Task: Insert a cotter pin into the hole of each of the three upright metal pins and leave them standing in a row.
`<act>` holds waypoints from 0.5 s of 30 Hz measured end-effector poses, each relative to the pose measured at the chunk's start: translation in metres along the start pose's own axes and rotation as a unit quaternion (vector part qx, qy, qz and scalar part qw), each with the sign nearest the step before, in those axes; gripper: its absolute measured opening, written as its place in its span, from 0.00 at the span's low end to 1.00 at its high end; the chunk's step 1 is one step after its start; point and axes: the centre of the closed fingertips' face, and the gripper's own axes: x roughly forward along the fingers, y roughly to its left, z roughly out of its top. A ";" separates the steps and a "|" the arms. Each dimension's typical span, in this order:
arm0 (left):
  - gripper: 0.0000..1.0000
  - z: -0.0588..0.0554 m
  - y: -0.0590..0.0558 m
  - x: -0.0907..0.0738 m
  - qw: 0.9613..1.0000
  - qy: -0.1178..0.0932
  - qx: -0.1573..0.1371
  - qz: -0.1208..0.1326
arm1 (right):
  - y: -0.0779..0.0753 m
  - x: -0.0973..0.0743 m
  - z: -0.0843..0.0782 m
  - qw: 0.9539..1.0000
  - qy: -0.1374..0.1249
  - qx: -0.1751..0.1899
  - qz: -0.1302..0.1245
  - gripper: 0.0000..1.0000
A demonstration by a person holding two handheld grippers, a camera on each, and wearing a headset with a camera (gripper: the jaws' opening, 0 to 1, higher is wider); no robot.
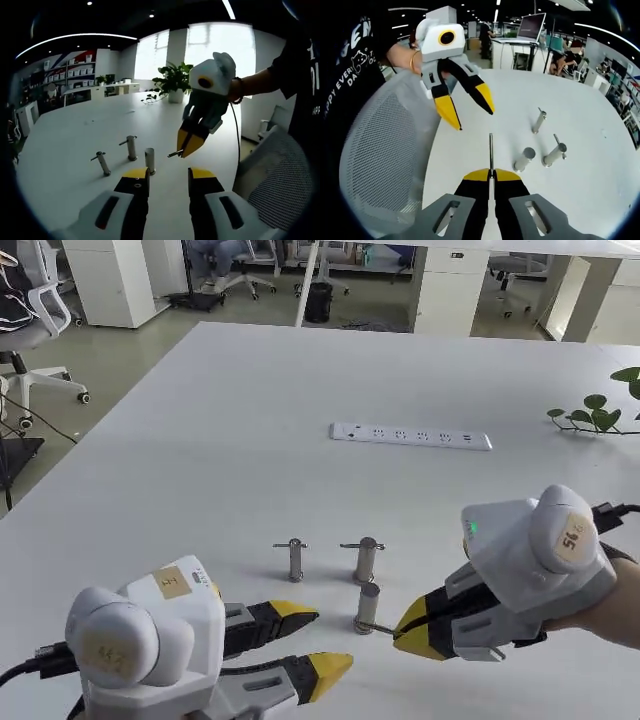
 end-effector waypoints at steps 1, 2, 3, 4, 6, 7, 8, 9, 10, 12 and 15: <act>0.29 0.000 0.002 0.001 1.000 0.001 0.003 0.006 | -0.002 -0.001 -0.001 1.000 0.001 0.001 -0.002 0.00; 0.29 0.000 0.005 0.002 1.000 0.002 0.009 0.014 | -0.004 -0.002 -0.003 1.000 0.005 0.002 -0.005 0.00; 0.29 0.000 0.005 0.003 1.000 0.001 0.010 0.013 | -0.006 -0.002 -0.005 1.000 0.008 0.002 -0.008 0.00; 0.29 0.000 0.006 0.006 1.000 0.003 0.008 0.014 | -0.009 -0.003 -0.008 1.000 0.014 0.003 -0.011 0.00; 0.29 -0.003 0.008 0.009 1.000 0.012 0.012 0.018 | -0.013 -0.004 -0.014 0.999 0.030 -0.003 -0.019 0.00; 0.29 -0.005 0.009 0.010 1.000 0.016 0.015 0.021 | -0.015 -0.005 -0.017 0.999 0.037 -0.006 -0.021 0.00; 0.29 -0.006 0.010 0.011 0.999 0.019 0.017 0.023 | -0.016 -0.005 -0.018 0.999 0.039 -0.006 -0.023 0.00; 0.29 -0.007 0.010 0.013 0.999 0.022 0.019 0.025 | -0.018 -0.005 -0.020 0.999 0.043 -0.004 -0.025 0.00; 0.29 -0.008 0.011 0.015 0.999 0.025 0.018 0.026 | -0.020 -0.006 -0.021 0.999 0.047 -0.002 -0.026 0.00; 0.29 -0.010 0.013 0.018 0.999 0.031 0.021 0.031 | -0.025 -0.007 -0.025 0.998 0.052 0.000 -0.031 0.00; 0.27 -0.015 0.016 0.024 0.998 0.044 0.023 0.038 | -0.031 -0.009 -0.031 0.997 0.066 -0.004 -0.039 0.00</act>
